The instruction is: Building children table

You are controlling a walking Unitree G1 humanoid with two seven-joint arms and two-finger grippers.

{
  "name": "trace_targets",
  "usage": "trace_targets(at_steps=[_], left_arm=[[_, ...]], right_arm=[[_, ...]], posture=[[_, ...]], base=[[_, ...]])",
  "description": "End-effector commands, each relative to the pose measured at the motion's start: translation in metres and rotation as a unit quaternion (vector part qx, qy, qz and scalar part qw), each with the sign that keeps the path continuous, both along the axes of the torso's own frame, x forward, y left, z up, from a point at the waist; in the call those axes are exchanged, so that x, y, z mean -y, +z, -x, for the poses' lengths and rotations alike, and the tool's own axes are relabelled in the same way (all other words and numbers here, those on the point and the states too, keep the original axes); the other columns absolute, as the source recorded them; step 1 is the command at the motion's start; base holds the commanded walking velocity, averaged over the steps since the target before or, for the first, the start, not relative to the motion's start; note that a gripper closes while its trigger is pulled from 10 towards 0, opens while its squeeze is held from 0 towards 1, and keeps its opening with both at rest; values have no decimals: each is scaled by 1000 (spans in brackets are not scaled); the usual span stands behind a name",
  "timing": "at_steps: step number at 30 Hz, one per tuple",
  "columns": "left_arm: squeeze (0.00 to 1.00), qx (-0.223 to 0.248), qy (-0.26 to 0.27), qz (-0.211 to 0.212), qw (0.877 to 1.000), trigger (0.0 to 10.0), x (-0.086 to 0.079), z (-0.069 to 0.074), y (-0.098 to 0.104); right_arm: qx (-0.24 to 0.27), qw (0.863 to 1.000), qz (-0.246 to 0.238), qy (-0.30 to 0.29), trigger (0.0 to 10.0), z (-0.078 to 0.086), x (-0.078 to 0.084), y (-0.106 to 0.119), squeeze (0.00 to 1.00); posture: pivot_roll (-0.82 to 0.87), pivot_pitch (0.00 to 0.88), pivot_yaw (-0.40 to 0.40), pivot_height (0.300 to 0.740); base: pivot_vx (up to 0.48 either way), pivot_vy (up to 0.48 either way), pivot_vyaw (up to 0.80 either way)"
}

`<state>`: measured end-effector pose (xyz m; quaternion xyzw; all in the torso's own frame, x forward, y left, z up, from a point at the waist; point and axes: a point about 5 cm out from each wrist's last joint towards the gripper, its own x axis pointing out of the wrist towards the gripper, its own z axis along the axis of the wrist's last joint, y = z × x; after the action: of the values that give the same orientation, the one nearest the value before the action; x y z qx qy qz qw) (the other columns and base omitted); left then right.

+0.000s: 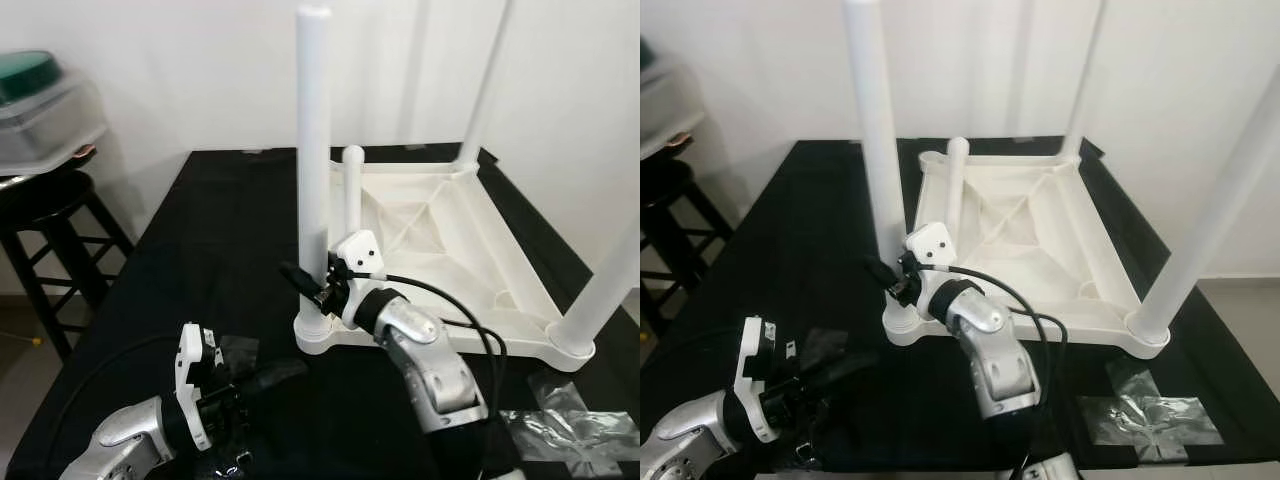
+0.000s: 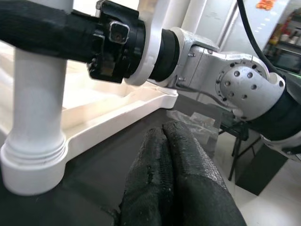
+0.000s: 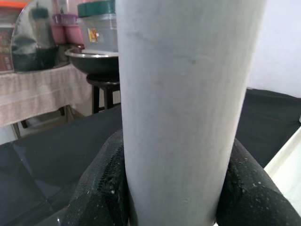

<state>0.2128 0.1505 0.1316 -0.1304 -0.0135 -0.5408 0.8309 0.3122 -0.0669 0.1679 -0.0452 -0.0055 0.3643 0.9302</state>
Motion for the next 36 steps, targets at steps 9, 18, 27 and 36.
trace_targets(at_steps=[9,18,27,36], left_arm=[[0,-2,0,-7,1000,10000,-2,-1,-2],[0,0,-2,-5,1000,10000,3,-3,-3],[0,1,-4,-5,1000,10000,4,-3,-3],[0,3,-4,-4,1000,10000,6,-3,-3]], right_arm=[[-75,992,8,106,10000,12,-3,-23,1000],[-32,958,47,283,10000,-5,43,12,0],[-30,950,58,305,10000,-25,50,25,0],[-29,931,24,362,6627,-32,42,34,0]], posture=[[-1,45,8,740],[11,31,-14,740],[17,28,-15,740],[15,33,-20,740]], base=[[0,0,0],[0,0,0],[0,0,0],[0,0,0]])
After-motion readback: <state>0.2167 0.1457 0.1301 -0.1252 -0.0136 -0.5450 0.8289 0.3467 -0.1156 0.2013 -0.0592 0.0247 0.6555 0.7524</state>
